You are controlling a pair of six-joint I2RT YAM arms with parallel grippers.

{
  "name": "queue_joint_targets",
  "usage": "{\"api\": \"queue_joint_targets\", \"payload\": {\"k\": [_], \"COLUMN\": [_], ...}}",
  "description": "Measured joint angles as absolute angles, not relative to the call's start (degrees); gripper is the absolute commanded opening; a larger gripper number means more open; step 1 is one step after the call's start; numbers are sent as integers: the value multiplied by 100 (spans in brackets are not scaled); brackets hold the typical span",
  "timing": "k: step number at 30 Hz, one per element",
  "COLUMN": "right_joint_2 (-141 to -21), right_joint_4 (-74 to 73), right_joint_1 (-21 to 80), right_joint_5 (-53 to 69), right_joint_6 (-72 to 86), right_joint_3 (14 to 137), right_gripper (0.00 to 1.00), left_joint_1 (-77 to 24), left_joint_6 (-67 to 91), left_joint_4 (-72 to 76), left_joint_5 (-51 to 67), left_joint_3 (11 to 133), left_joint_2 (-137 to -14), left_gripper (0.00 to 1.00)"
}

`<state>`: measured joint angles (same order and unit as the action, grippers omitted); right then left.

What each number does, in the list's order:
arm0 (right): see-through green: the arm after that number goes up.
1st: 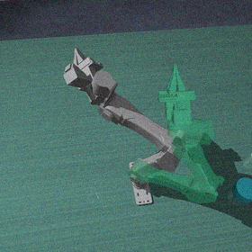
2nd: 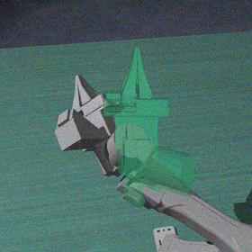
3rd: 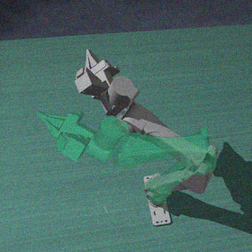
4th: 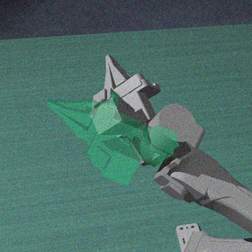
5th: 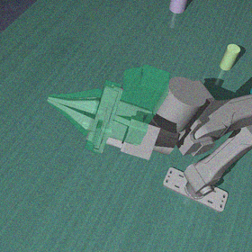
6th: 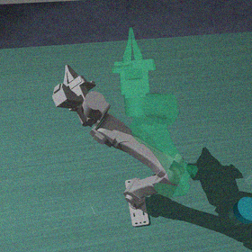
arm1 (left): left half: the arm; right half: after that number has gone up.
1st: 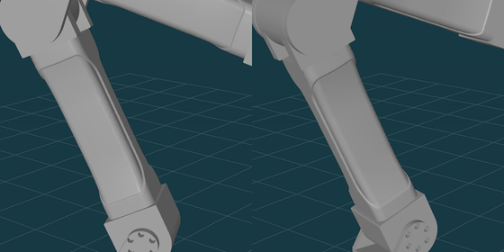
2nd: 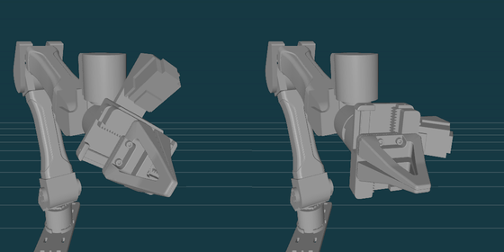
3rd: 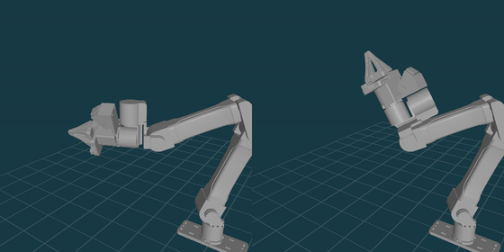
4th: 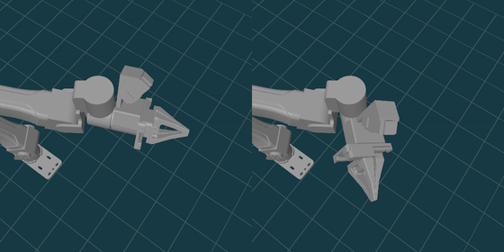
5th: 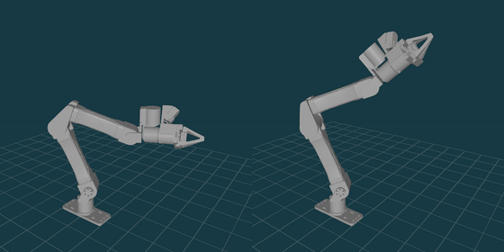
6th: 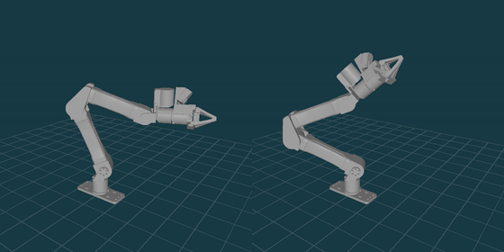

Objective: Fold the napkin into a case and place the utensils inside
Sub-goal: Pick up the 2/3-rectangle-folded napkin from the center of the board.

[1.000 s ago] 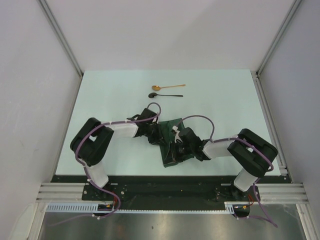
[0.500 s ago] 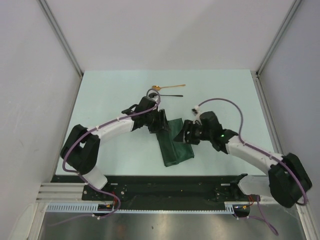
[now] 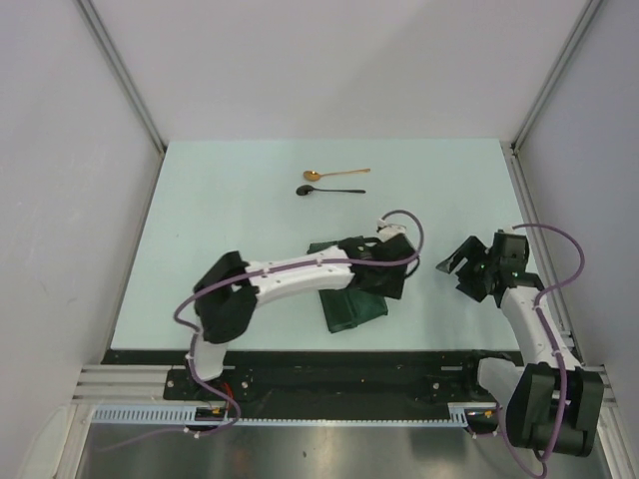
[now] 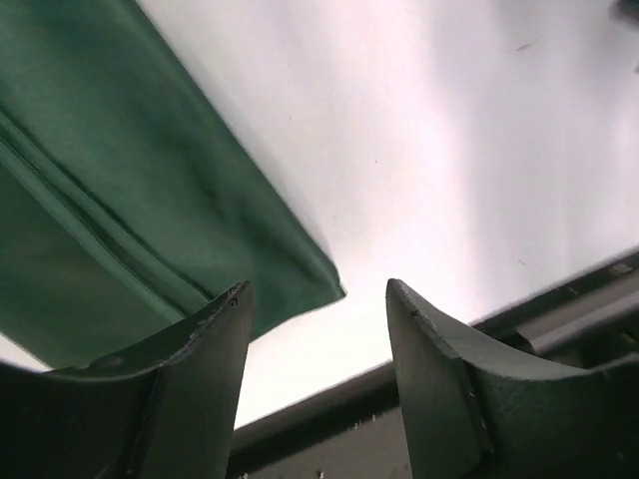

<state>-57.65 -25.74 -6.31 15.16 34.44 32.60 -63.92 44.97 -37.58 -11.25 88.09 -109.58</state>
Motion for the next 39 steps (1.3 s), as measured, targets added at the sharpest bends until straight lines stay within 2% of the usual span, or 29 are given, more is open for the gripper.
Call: {"api": "queue_joint_targets", "payload": {"k": [4, 8, 18, 21, 24, 29, 36, 39], "right_joint_2": [-5760, -5817, -6055, -6055, -6095, -6405, -6976, -7207], "right_joint_4": [-2622, -2569, -2191, -1931, -1695, -1251, -578, -242], "right_joint_1": [-838, -836, -537, -414, -340, -248, 110, 384], "right_joint_5": [1463, 1466, 1802, 1999, 2215, 2617, 3037, 3210], "right_joint_6": [3444, 3415, 3151, 3116, 3111, 3140, 3251, 3395], "right_joint_3": [3238, 3232, 3105, 2941, 2777, 2670, 2665, 2657], "right_gripper": [80, 80, 82, 82, 81, 77, 75, 78], "left_joint_1": [-6814, -7035, -7085, -7085, -7085, -7050, -6873, -6716], "left_joint_6": [4674, 4812, 5094, 5103, 5124, 5210, 5271, 5266], "left_joint_4": [-4591, -5183, -5778, -5776, -5778, -5618, -5083, -4869], "left_joint_5": [-1717, -2018, -2180, -2165, -2147, -2078, -1863, -1728], "left_joint_3": [9931, 10543, 10746, 10772, 10792, 10554, 9045, 8571], "left_joint_2": [-11994, -12597, -12899, -13041, -13098, -12991, -12057, -11671], "left_gripper": [59, 59, 58, 55, 49, 27, 1, 0]}}
